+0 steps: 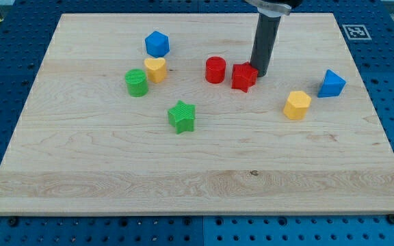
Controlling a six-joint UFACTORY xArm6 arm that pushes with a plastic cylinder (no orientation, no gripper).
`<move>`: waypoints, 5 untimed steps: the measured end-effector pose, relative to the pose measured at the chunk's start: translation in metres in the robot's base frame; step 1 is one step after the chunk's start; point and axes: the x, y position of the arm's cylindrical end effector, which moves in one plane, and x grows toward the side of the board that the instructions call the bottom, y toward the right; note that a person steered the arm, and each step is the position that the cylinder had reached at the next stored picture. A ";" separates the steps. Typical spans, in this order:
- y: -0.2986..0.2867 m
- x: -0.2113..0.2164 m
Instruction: Move the red circle towards the bottom center of the board
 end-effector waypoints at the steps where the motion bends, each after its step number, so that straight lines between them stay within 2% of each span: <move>1: -0.024 -0.021; 2: -0.051 -0.051; 3: -0.070 -0.062; 4: -0.079 -0.057; 5: -0.079 -0.016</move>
